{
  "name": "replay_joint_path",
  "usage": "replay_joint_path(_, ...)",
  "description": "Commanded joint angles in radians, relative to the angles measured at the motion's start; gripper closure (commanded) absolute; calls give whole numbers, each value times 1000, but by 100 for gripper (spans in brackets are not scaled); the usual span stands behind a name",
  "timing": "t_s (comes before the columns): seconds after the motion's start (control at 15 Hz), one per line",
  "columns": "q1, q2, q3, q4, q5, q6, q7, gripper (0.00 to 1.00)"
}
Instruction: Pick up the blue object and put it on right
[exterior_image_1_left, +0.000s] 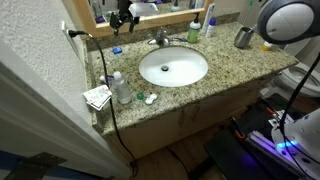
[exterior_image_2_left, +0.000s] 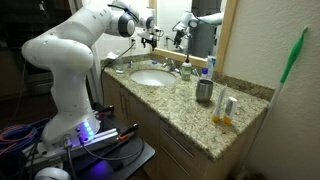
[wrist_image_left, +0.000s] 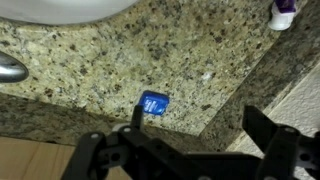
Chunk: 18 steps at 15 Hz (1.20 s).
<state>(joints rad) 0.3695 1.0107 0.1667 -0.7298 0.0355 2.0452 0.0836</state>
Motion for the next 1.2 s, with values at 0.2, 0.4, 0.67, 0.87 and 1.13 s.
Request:
replay_joint_path(0.2,7,68,-8,75,9,-37,75,0)
replay_joint_path(0.4,26,140,-21,155,22,-25,155,0)
replay_joint_path(0.67,38,207,-32,242,25,-32,268,0)
replay_joint_path(0.87,29,182,-13,195,4,-14,273,0)
replay_joint_path(1.13,57,225,-82,303,-20,-170,344,0)
